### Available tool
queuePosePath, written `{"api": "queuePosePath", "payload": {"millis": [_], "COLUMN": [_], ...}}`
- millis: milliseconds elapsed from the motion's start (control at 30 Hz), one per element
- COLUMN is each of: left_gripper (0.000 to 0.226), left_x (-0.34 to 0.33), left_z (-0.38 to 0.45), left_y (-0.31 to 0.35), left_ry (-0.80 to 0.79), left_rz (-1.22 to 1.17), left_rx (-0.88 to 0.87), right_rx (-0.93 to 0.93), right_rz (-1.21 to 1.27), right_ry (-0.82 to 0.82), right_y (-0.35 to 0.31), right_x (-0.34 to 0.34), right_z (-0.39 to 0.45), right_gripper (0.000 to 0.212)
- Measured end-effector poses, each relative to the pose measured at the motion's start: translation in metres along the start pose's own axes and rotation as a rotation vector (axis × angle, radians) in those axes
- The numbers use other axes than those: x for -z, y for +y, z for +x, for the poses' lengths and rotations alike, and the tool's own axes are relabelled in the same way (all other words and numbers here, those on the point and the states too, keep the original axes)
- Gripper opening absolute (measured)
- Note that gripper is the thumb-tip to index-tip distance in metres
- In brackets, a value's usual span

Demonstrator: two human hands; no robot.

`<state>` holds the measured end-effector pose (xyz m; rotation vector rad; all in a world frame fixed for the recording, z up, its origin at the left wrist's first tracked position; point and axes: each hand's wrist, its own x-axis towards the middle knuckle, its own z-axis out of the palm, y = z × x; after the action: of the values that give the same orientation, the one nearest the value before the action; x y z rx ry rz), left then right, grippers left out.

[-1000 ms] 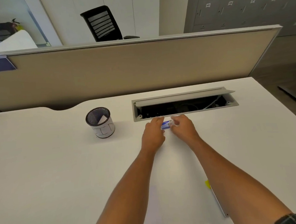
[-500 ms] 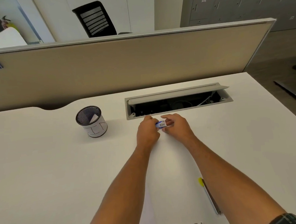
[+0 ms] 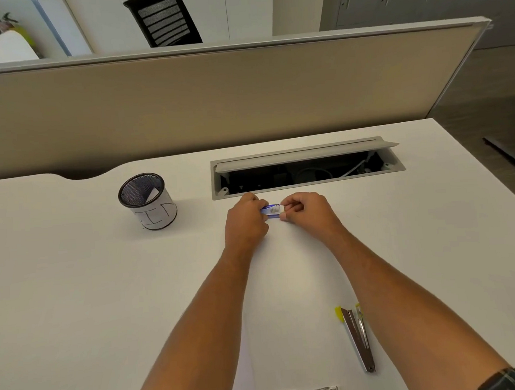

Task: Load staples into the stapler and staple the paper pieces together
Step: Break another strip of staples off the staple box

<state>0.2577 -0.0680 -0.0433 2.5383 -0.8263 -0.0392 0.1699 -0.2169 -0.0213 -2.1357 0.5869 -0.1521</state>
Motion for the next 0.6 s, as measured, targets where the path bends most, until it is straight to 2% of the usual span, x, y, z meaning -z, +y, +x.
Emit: {"api": "queuePosePath", "payload": {"millis": [267, 600], "left_gripper": [0.041, 0.038], "left_x": [-0.0029, -0.0078], "left_z": [0.0040, 0.0025], "left_y": [-0.0044, -0.0071], "left_ry": [-0.002, 0.018], "left_rz": [-0.022, -0.072], "left_rx": [0.048, 0.072], "right_rx": [-0.009, -0.066], "right_rz": [-0.154, -0.080], "right_ry": [0.040, 0.147], "right_y": [0.0026, -0.0032], "right_x": [-0.0005, -0.0060], "right_z": [0.0065, 0.0063], "right_gripper": [0.019, 0.012]}}
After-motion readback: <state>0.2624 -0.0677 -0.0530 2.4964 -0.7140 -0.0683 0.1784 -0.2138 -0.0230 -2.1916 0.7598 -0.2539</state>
